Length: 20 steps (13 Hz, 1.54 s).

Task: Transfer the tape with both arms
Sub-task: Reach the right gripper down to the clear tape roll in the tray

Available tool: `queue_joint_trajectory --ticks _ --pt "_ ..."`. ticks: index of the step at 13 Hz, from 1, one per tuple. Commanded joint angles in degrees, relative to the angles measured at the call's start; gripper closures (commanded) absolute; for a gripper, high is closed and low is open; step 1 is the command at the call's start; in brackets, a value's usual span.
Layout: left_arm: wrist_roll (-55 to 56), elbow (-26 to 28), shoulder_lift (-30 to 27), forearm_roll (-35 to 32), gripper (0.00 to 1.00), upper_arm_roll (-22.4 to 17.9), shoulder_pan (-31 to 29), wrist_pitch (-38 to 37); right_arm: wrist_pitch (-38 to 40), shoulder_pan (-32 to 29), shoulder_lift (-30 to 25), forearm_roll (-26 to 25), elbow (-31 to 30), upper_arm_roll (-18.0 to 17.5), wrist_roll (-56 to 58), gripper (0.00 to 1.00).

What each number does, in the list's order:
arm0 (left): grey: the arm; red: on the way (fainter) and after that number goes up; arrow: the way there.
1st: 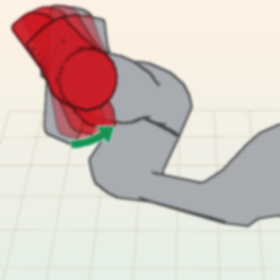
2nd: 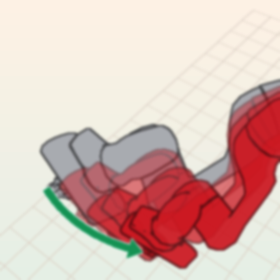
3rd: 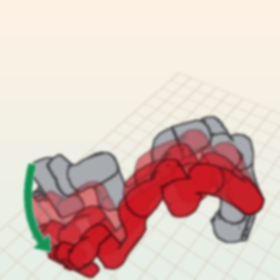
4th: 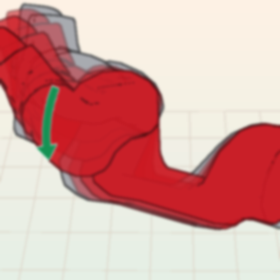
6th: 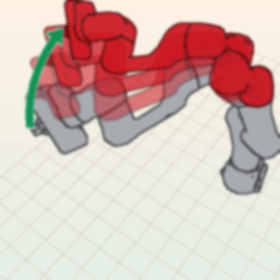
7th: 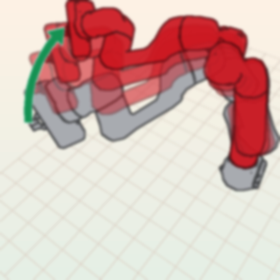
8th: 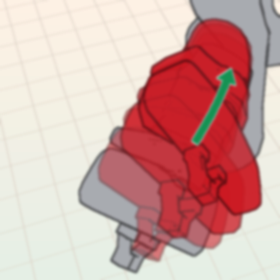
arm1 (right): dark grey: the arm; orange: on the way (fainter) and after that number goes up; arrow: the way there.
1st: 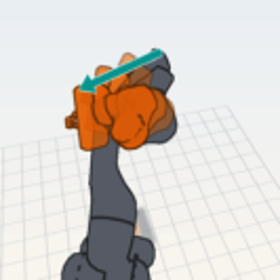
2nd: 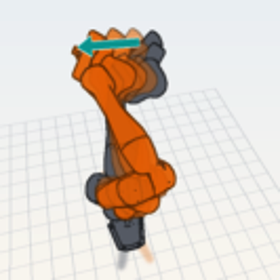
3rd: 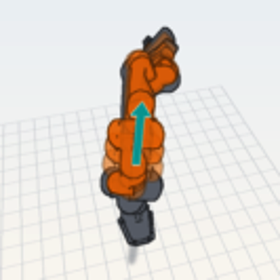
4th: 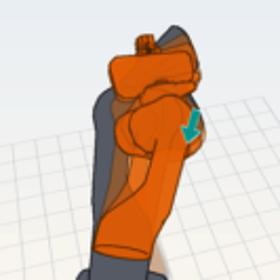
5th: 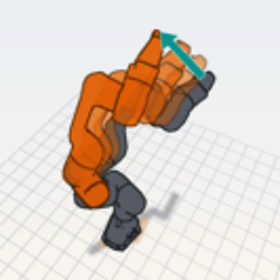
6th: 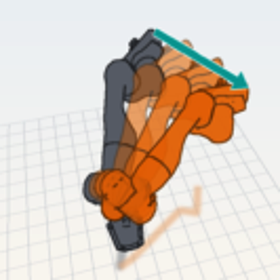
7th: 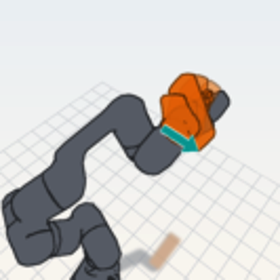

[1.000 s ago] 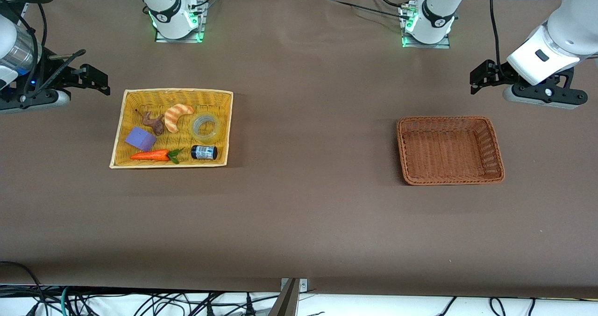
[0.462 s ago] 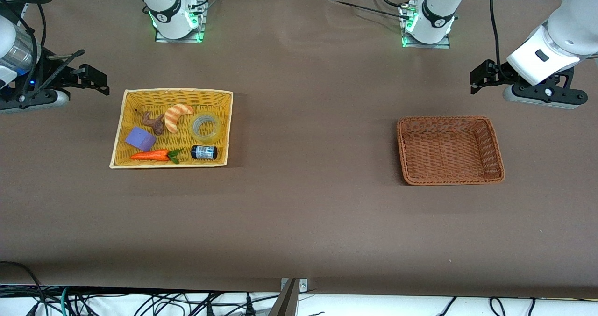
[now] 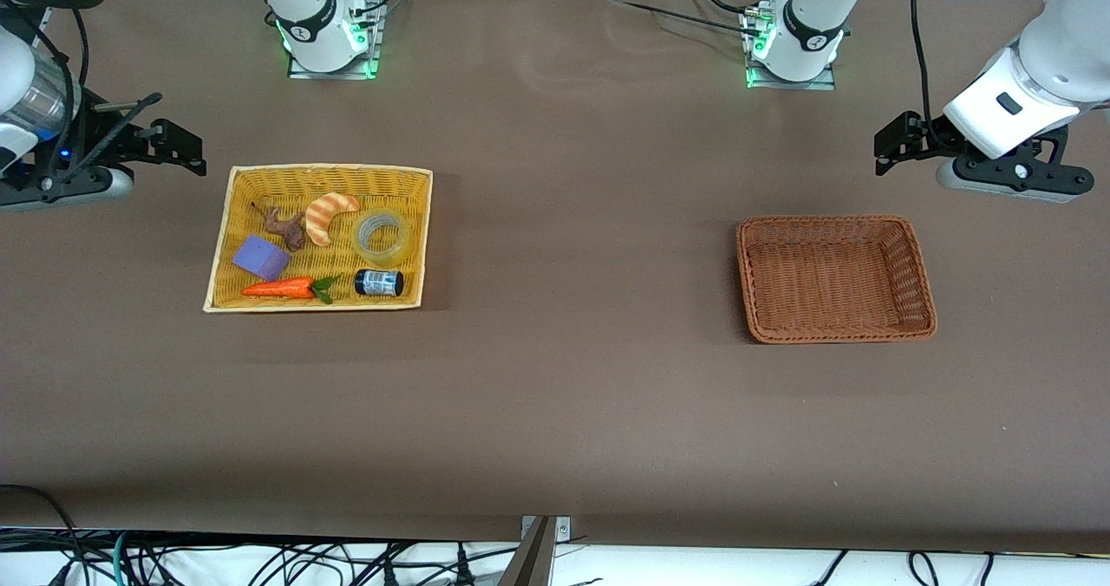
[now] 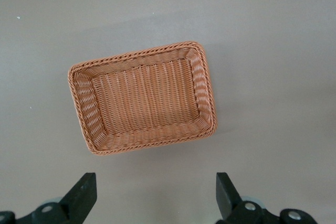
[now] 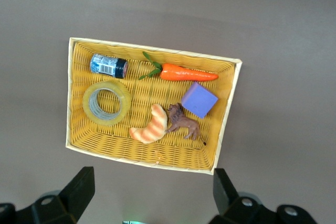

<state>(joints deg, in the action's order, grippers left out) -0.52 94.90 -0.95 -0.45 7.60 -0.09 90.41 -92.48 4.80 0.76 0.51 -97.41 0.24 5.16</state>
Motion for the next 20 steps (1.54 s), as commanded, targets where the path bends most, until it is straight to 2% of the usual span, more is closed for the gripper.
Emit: queue_joint_trajectory --ticks 1,3,7,9,12,15,18,19,20 --pt "-0.71 -1.73 0.69 1.77 0.0 -0.04 -0.35 -1.38 -6.73 -0.93 0.2 0.1 -6.45 -3.14 -2.07 0.0" --pt "-0.71 -1.82 0.69 1.77 0.0 -0.04 -0.35 -1.38 -12.43 -0.93 1.34 0.28 -11.02 -6.47 -5.5 0.0" --pt "-1.06 -1.73 0.69 1.68 0.0 -0.04 -0.35 -1.38 -29.38 -0.93 2.31 0.19 -25.08 -9.47 -9.37 0.0" --pt "-0.98 -1.82 0.69 1.68 0.0 0.05 -0.35 -1.38 -38.7 -0.93 5.02 0.1 -30.1 -9.65 -9.38 0.0" --pt "-1.15 -1.82 0.69 1.68 0.0 0.05 -0.43 -1.38 -45.14 -0.84 10.56 0.1 -31.17 -9.65 -9.56 0.0" --pt "-1.24 -1.73 0.69 1.68 0.0 0.05 -0.43 -1.38 -52.61 -0.84 13.03 0.1 -35.2 -10.35 -11.13 0.0" --pt "-1.33 -1.73 0.69 1.6 0.0 0.05 -0.43 -1.47 -54.38 -0.84 15.05 0.19 -35.39 -10.53 -11.58 0.0" --pt "-1.33 -1.73 0.69 1.6 0.0 0.05 -0.43 -1.47 -55.08 -0.84 15.84 0.19 -35.48 -10.53 -11.67 0.02" --pt "-1.24 -1.73 0.69 1.6 0.0 0.05 -0.35 -1.47 -55.18 -0.84 16.2 0.28 -35.57 -10.53 -11.75 0.1"
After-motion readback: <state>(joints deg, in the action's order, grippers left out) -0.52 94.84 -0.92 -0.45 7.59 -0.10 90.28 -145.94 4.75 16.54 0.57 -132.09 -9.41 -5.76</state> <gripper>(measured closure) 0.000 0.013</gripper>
